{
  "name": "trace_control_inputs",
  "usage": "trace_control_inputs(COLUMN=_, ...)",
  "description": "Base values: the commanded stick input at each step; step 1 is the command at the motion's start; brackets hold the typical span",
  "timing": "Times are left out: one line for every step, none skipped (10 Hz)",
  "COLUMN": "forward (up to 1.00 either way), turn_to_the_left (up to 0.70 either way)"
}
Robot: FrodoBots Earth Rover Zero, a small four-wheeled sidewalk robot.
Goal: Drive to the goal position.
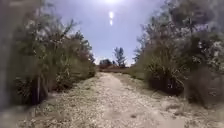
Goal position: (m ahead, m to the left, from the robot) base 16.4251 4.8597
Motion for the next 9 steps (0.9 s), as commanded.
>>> trace_control_inputs(forward=0.70, turn_to_the_left=0.00)
trace_control_inputs(forward=0.70, turn_to_the_left=0.00)
trace_control_inputs(forward=0.70, turn_to_the_left=0.00)
trace_control_inputs(forward=0.70, turn_to_the_left=0.00)
trace_control_inputs(forward=0.70, turn_to_the_left=0.00)
trace_control_inputs(forward=0.70, turn_to_the_left=0.00)
trace_control_inputs(forward=0.70, turn_to_the_left=0.00)
trace_control_inputs(forward=0.70, turn_to_the_left=0.00)
trace_control_inputs(forward=0.70, turn_to_the_left=0.00)
